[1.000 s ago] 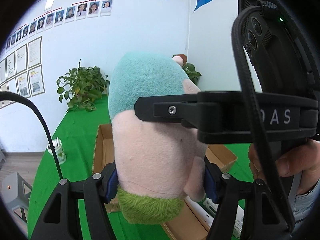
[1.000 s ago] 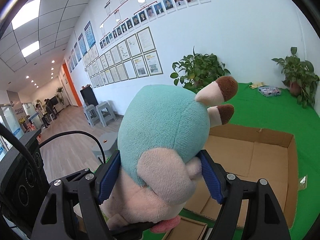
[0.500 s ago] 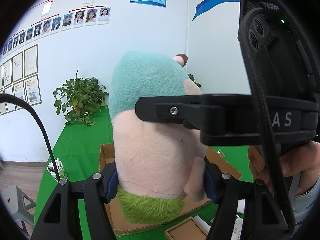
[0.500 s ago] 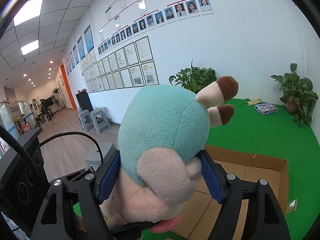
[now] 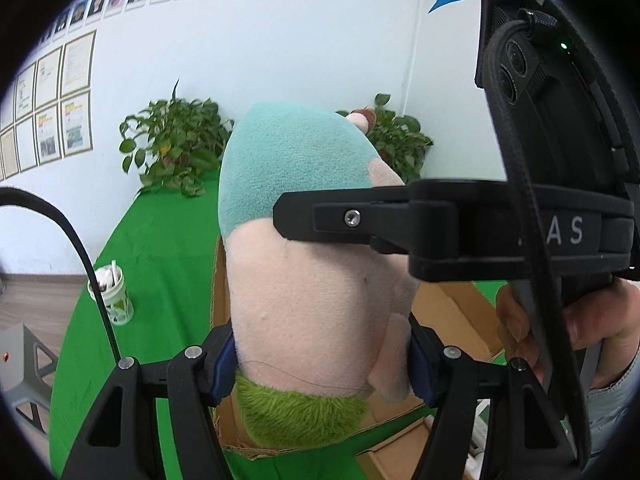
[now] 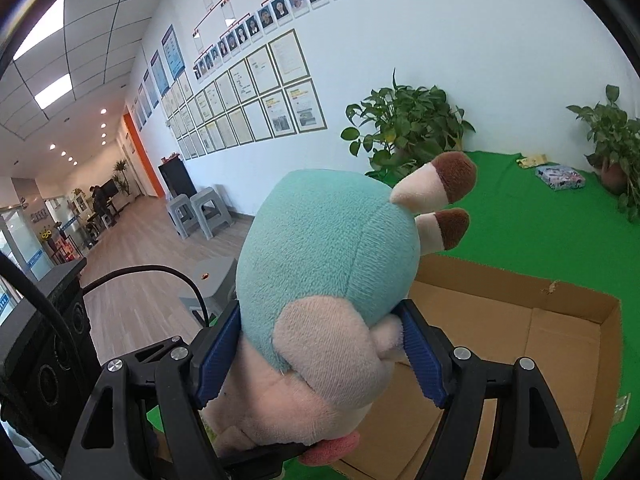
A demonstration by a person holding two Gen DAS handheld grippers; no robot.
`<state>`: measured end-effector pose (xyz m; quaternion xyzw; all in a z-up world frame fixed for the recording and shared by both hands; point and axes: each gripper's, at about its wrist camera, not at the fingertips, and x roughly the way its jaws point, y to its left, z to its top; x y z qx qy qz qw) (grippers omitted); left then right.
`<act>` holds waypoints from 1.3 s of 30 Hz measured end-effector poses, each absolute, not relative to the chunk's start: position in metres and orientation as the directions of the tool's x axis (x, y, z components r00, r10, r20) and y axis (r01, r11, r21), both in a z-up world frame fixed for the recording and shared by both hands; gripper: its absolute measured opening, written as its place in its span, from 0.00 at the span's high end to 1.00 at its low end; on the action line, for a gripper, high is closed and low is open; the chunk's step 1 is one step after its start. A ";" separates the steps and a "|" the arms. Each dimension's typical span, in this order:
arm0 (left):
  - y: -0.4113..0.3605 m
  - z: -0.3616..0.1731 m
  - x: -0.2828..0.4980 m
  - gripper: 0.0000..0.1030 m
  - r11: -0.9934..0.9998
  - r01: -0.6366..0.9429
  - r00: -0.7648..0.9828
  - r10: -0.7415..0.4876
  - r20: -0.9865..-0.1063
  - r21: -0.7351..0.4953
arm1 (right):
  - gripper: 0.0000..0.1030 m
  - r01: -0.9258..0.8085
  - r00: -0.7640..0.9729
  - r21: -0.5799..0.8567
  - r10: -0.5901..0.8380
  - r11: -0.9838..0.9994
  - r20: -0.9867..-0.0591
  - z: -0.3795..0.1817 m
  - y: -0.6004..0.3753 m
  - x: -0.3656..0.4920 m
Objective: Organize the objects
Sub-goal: 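Carry the plush pig with the right gripper over the large cardboard box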
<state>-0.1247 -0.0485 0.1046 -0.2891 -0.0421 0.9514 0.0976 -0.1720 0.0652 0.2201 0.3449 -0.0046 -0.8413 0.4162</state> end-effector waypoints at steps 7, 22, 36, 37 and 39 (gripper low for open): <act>-0.061 0.059 -0.147 0.34 -0.985 -0.082 -0.744 0.163 -0.648 -0.153 | 0.29 0.669 -0.303 0.415 -0.736 -0.617 -0.605 0.133 0.050 -0.209; -0.074 0.005 -0.155 0.28 -0.972 0.030 -0.617 0.166 -0.769 -0.233 | 0.32 0.590 -0.131 0.539 -0.730 -0.601 -0.671 0.001 0.028 -0.258; -0.071 0.006 -0.130 0.55 -0.980 0.059 -0.638 0.110 -0.762 -0.191 | 0.38 0.553 -0.177 0.476 -0.655 -0.684 -0.735 -0.027 0.009 -0.274; -0.072 0.004 -0.131 0.55 -0.979 0.068 -0.631 0.109 -0.768 -0.195 | 0.39 0.558 -0.182 0.466 -0.649 -0.687 -0.738 -0.027 0.006 -0.275; -0.076 0.003 -0.130 0.56 -0.974 0.082 -0.635 0.111 -0.765 -0.209 | 0.38 0.560 -0.186 0.461 -0.646 -0.688 -0.740 -0.031 0.001 -0.278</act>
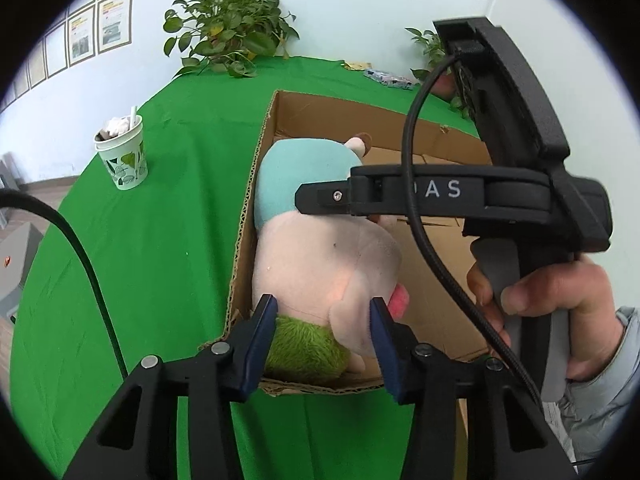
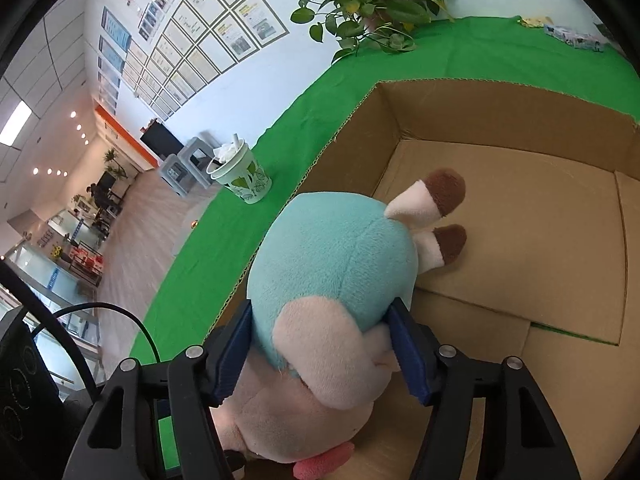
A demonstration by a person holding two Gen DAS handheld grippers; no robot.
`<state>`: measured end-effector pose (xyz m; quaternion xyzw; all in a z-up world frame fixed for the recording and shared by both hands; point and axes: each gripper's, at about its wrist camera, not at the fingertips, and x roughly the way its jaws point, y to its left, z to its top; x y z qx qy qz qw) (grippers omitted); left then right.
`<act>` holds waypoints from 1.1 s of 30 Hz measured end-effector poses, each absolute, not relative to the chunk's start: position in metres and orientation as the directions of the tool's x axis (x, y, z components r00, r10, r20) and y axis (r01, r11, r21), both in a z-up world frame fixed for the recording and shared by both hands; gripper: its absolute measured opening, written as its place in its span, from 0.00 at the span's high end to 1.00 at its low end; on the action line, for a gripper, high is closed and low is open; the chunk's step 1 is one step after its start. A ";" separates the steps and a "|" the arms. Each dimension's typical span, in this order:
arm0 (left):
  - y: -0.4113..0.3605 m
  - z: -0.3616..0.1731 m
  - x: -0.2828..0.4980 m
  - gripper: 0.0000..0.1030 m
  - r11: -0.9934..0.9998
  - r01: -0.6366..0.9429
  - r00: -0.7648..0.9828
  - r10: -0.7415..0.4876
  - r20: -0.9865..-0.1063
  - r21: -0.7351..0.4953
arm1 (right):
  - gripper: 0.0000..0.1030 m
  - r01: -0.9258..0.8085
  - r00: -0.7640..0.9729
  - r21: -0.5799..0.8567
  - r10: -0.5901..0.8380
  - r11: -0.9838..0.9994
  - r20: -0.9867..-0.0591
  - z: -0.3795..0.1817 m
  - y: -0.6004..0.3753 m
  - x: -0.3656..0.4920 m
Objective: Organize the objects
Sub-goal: 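Lower the plush pig into the box and open the right gripper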
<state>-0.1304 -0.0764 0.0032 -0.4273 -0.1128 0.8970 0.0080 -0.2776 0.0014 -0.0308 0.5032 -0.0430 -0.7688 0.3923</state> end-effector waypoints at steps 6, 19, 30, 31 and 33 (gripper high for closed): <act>-0.076 -0.005 -0.127 0.59 -0.973 0.112 -0.617 0.093 -0.781 -0.204 | 0.32 0.573 -0.194 0.432 -0.627 -0.696 -0.754 -0.033 0.001 -0.266; -0.052 0.042 -0.074 0.46 -0.989 0.138 -0.799 -0.079 -0.596 -0.054 | 0.01 0.491 -0.509 0.209 -0.473 -0.846 -0.720 0.046 0.067 -0.195; 0.010 0.088 -0.014 0.15 -0.993 0.094 -0.907 -0.056 -0.417 -0.071 | 0.01 0.358 -0.693 0.006 -0.270 -0.934 -0.668 0.075 0.159 -0.089; 0.015 0.091 -0.009 0.15 -0.992 0.104 -0.917 -0.068 -0.394 -0.070 | 0.01 0.347 -0.703 -0.007 -0.255 -0.938 -0.664 0.075 0.165 -0.083; 0.023 0.094 -0.004 0.15 -0.992 0.111 -0.925 -0.079 -0.373 -0.067 | 0.01 0.333 -0.718 -0.017 -0.242 -0.943 -0.653 0.076 0.176 -0.068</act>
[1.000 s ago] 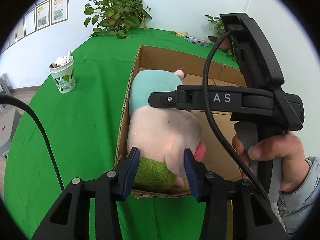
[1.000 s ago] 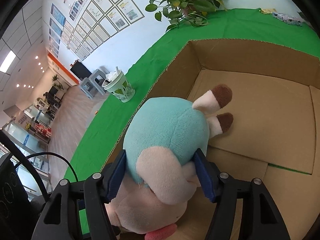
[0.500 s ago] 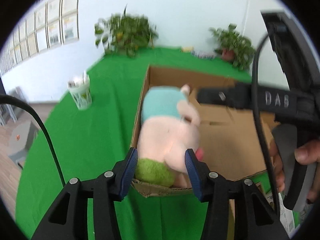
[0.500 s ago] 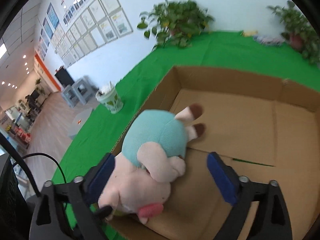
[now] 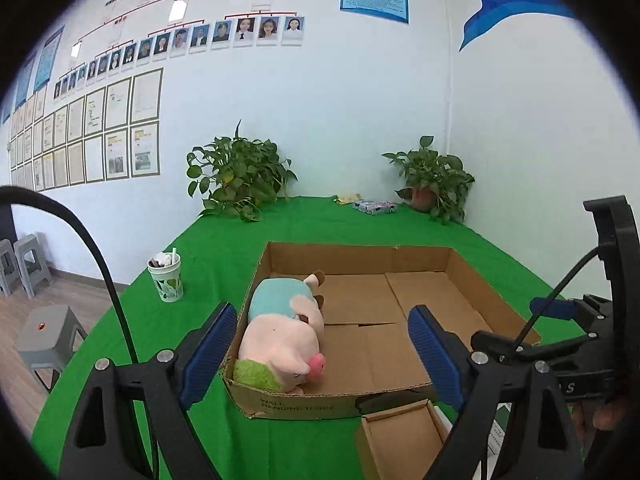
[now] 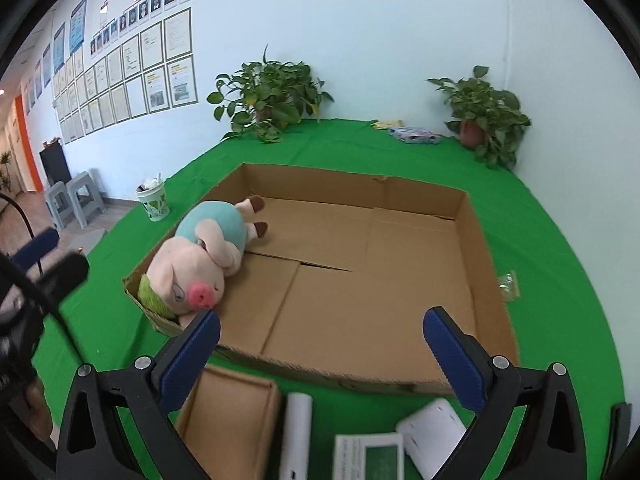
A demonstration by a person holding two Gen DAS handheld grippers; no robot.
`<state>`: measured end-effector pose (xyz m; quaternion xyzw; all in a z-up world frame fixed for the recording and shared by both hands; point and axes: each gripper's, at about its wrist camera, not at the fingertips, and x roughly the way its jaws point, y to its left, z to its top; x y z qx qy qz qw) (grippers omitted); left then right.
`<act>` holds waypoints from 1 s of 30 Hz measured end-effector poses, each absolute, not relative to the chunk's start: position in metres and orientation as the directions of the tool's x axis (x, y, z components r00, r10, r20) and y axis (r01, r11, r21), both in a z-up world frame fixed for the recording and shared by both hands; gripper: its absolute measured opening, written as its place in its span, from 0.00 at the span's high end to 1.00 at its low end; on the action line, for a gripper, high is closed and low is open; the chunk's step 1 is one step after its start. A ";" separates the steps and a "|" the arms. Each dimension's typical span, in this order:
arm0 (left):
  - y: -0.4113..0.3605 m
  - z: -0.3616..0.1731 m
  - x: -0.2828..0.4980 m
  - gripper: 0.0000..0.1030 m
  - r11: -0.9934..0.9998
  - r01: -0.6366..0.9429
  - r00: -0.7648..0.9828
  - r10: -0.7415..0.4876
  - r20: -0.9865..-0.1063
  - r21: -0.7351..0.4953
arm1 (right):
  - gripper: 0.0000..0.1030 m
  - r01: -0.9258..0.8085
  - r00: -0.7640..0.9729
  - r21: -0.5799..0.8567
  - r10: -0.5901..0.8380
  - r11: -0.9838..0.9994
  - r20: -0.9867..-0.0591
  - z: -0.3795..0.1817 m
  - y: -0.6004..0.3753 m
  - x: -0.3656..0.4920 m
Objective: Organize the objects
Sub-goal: 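Lower the plush pig into the box and open the right gripper, then grasp the narrow cardboard tray by its wall with the right gripper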
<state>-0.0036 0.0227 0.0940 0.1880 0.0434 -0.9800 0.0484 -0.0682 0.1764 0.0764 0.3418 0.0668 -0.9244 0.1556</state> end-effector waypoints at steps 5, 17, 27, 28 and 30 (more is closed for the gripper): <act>0.037 0.092 -0.001 0.15 -0.996 0.078 -0.905 -0.049 -0.423 -0.052 | 0.01 0.342 -0.720 0.011 -0.269 -0.940 -0.639 0.077 0.201 -0.038; 0.049 0.086 0.016 0.71 -0.996 0.076 -0.887 -0.048 -0.459 -0.043 | 0.66 0.312 -0.703 0.040 -0.259 -0.949 -0.662 0.065 0.233 0.001; 0.057 0.076 0.029 0.12 -0.994 0.102 -0.876 -0.074 -0.477 -0.031 | 0.75 0.330 -0.689 0.076 -0.296 -0.941 -0.661 0.060 0.246 0.022; 0.058 0.077 0.034 0.12 -0.994 0.110 -0.889 -0.090 -0.449 -0.019 | 0.50 0.347 -0.684 0.086 -0.315 -0.934 -0.658 0.060 0.246 0.024; 0.057 0.079 0.040 0.12 -0.995 0.099 -0.892 -0.085 -0.443 -0.007 | 0.13 0.395 -0.666 0.125 -0.377 -0.910 -0.644 0.060 0.244 0.030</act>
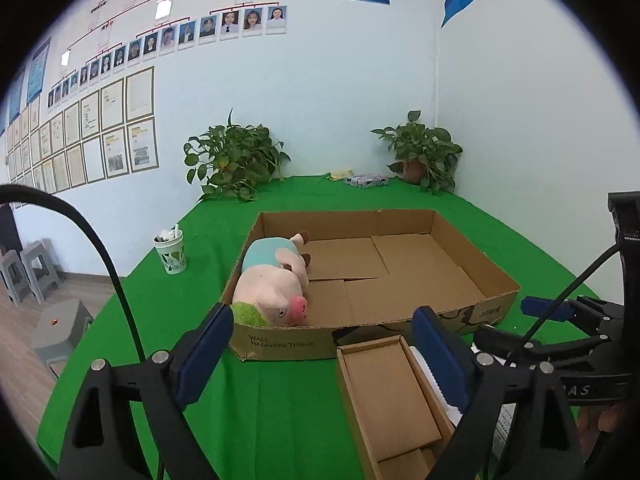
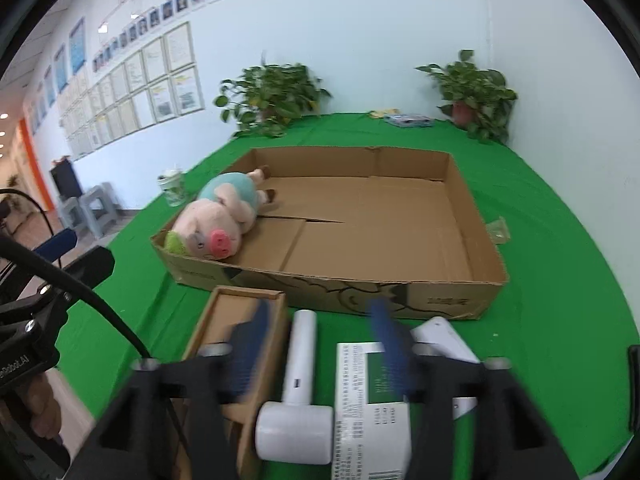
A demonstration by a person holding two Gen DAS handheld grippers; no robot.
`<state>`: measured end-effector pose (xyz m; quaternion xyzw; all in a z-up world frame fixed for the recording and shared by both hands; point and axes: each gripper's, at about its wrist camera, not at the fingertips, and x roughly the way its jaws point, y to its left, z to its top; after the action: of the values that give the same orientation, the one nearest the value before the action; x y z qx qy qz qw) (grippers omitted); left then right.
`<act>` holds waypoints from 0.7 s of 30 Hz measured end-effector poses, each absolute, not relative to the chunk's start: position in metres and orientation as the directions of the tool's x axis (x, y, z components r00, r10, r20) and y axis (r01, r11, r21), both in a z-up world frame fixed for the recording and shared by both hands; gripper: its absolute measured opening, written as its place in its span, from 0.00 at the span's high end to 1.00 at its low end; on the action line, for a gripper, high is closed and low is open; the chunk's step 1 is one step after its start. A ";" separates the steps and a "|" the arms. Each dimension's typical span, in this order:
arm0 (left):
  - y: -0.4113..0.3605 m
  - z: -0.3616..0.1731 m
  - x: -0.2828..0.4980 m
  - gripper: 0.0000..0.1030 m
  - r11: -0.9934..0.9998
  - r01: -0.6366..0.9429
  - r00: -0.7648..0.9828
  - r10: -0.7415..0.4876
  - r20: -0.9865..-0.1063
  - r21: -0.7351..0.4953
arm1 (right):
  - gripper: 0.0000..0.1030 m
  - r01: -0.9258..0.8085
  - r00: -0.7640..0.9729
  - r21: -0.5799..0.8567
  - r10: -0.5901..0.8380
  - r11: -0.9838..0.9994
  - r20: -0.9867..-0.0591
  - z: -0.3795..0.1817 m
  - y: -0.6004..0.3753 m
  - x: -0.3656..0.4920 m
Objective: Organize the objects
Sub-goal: 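Grasp the narrow cardboard tray by its wall with the right gripper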
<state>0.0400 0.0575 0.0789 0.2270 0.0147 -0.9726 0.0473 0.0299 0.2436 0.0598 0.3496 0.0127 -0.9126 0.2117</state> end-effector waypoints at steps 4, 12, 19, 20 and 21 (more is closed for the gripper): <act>0.053 0.077 0.043 0.12 -0.995 0.098 -0.875 -0.076 -0.479 -0.022 | 0.04 0.461 -0.634 0.168 -0.456 -0.871 -0.624 0.058 0.237 0.040; 0.046 0.057 0.051 0.12 -0.995 0.068 -0.807 -0.014 -0.590 -0.070 | 0.04 0.677 -0.456 0.251 -0.661 -0.692 -0.595 0.036 0.235 0.091; 0.044 0.019 0.052 0.12 -0.975 0.017 -0.698 0.148 -0.700 -0.223 | 0.04 0.627 -0.402 0.316 -0.644 -0.712 -0.651 0.005 0.237 0.108; 0.044 0.014 0.050 0.12 -0.971 0.014 -0.685 0.163 -0.710 -0.237 | 0.06 0.619 -0.405 0.304 -0.626 -0.724 -0.666 0.002 0.236 0.108; 0.045 0.011 0.048 0.12 -0.967 0.006 -0.672 0.185 -0.717 -0.255 | 0.08 0.612 -0.408 0.293 -0.611 -0.735 -0.679 0.000 0.236 0.106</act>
<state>0.0484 0.0445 0.0107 0.4022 0.1186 -0.9065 -0.0491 0.1061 0.2359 -0.0003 0.4043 0.0008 -0.8390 0.3642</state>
